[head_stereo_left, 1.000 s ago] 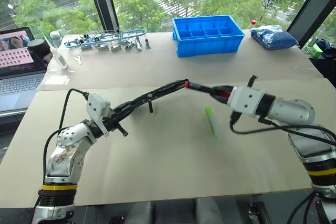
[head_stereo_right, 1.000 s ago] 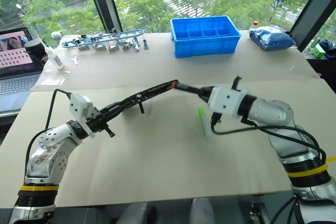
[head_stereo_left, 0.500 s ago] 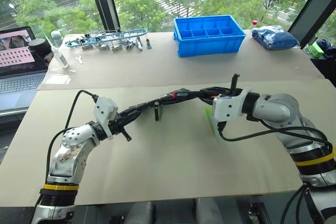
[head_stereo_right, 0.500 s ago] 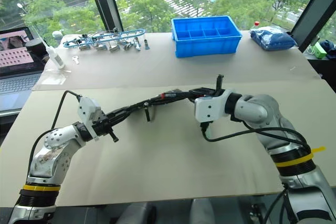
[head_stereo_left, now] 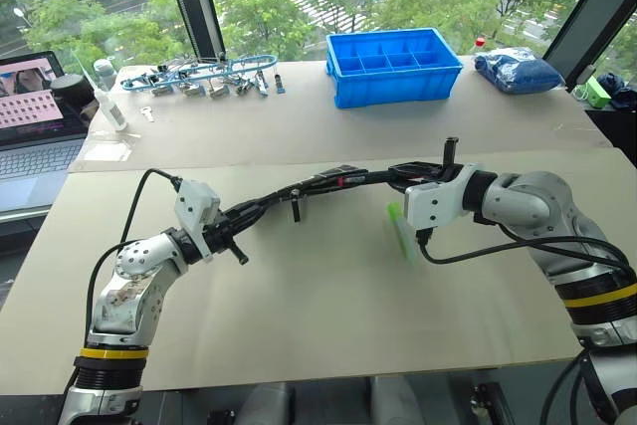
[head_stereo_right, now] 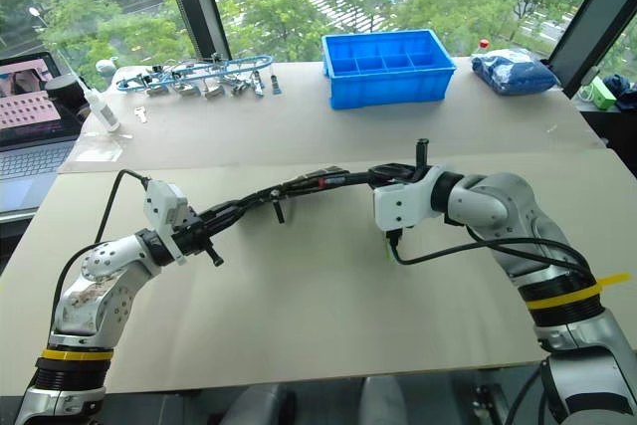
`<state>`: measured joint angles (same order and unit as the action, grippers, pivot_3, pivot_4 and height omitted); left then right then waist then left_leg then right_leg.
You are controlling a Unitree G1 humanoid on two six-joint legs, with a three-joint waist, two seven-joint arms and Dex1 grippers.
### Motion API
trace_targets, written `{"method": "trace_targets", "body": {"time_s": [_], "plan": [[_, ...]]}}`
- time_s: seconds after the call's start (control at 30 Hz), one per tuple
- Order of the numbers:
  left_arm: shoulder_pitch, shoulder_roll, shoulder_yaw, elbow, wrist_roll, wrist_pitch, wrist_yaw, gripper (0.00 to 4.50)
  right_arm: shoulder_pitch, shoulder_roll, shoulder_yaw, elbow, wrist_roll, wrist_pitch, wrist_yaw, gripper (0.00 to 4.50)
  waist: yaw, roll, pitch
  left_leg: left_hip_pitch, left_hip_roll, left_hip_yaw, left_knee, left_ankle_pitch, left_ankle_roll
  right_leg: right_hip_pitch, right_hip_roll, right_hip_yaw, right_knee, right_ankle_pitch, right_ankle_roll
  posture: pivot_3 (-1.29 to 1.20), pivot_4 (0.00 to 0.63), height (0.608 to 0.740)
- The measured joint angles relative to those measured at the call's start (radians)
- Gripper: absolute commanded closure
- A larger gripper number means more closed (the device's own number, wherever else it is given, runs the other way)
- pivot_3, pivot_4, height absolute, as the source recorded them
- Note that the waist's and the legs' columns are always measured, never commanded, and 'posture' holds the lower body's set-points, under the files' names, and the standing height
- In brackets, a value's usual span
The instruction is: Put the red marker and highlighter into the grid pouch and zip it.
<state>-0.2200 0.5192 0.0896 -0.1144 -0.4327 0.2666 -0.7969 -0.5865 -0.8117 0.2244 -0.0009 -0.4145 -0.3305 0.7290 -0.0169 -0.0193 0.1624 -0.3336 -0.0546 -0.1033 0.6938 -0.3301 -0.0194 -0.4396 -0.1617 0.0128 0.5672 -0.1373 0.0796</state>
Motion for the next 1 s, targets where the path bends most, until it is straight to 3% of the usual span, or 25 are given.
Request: {"method": "trace_targets", "body": {"time_s": [0.4, 0.6, 0.9, 0.97, 1.0], "plan": [[-0.008, 0.0, -0.007, 0.001, 0.001, 0.001, -0.002, 4.5, -0.063, 0.115, 0.063, 0.032, -0.126, 0.064, -0.02, 4.02, -0.004, 0.0, 0.0, 0.0, 0.0, 0.0, 0.0, 0.0, 0.0, 0.0, 0.0, 0.0, 0.0, 0.0, 0.0, 0.0, 0.15, 0.74], [-0.023, -0.003, -0.017, 0.008, 0.002, 0.0, -0.003, 4.5, -0.12, 0.269, 0.141, 0.045, -0.154, 0.104, -0.021, 4.02, -0.015, 0.0, 0.0, -0.001, 0.0, 0.0, 0.0, 0.0, -0.001, -0.001, 0.0, 0.0, 0.0, 0.0, 0.0, 0.0, 0.15, 0.74], [-0.03, -0.001, -0.018, 0.021, 0.004, 0.001, -0.01, 4.5, -0.195, 0.336, 0.235, 0.235, -0.19, -0.018, -0.102, 4.02, -0.028, 0.0, 0.0, -0.001, 0.0, -0.001, 0.0, 0.001, -0.001, -0.003, 0.0, 0.0, 0.001, 0.0, 0.0, 0.0, 0.15, 0.74], [-0.03, 0.0, -0.018, 0.021, 0.004, 0.001, -0.012, 4.5, -0.206, 0.337, 0.238, 0.27, -0.186, -0.05, -0.104, 3.0, -0.029, 0.0, 0.0, -0.001, 0.0, 0.0, -0.001, 0.001, -0.001, -0.003, 0.0, 0.0, 0.001, 0.0, 0.0, 0.0, 0.15, 0.74], [-0.03, 0.0, -0.018, 0.021, 0.004, 0.001, -0.013, 4.5, -0.21, 0.338, 0.238, 0.286, -0.17, -0.061, -0.095, 2.72, -0.029, 0.0, 0.0, -0.001, 0.0, 0.0, -0.001, 0.001, -0.001, -0.003, 0.0, 0.0, 0.001, 0.0, 0.0, 0.0, 0.15, 0.74]]}}
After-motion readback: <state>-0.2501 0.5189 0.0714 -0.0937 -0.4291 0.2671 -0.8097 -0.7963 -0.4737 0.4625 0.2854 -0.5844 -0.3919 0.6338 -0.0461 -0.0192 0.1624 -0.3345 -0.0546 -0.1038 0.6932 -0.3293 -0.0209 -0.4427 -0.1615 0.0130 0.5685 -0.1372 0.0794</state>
